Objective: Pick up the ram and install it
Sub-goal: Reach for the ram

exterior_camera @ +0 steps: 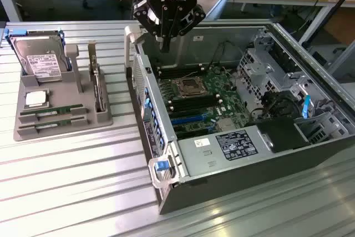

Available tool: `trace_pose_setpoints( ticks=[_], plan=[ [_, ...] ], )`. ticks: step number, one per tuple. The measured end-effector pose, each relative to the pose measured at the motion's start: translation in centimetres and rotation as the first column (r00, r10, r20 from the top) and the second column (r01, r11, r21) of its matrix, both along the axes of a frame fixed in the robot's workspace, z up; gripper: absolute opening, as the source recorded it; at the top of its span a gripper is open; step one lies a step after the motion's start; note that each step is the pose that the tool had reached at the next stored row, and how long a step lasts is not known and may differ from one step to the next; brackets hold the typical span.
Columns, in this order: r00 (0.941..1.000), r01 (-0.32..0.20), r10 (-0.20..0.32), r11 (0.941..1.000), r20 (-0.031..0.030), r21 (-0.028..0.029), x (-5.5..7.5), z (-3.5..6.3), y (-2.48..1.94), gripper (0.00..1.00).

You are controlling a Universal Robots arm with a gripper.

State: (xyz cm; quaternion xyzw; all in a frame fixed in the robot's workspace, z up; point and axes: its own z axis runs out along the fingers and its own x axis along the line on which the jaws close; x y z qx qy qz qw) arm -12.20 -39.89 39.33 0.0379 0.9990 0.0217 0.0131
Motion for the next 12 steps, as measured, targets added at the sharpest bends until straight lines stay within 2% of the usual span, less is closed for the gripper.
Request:
trace_pose_setpoints(
  ticks=[1,3,12],
  plan=[
    [1.0,0.0,0.0,1.0,0.0,0.0,-1.3,0.0,0.0,0.11],
    [1.0,0.0,0.0,1.0,0.0001,0.0,-2.0,0.0,0.0,0.11],
    [1.0,0.0,0.0,1.0,0.0,0.0,-2.9,0.0,0.0,0.11]
  ],
)
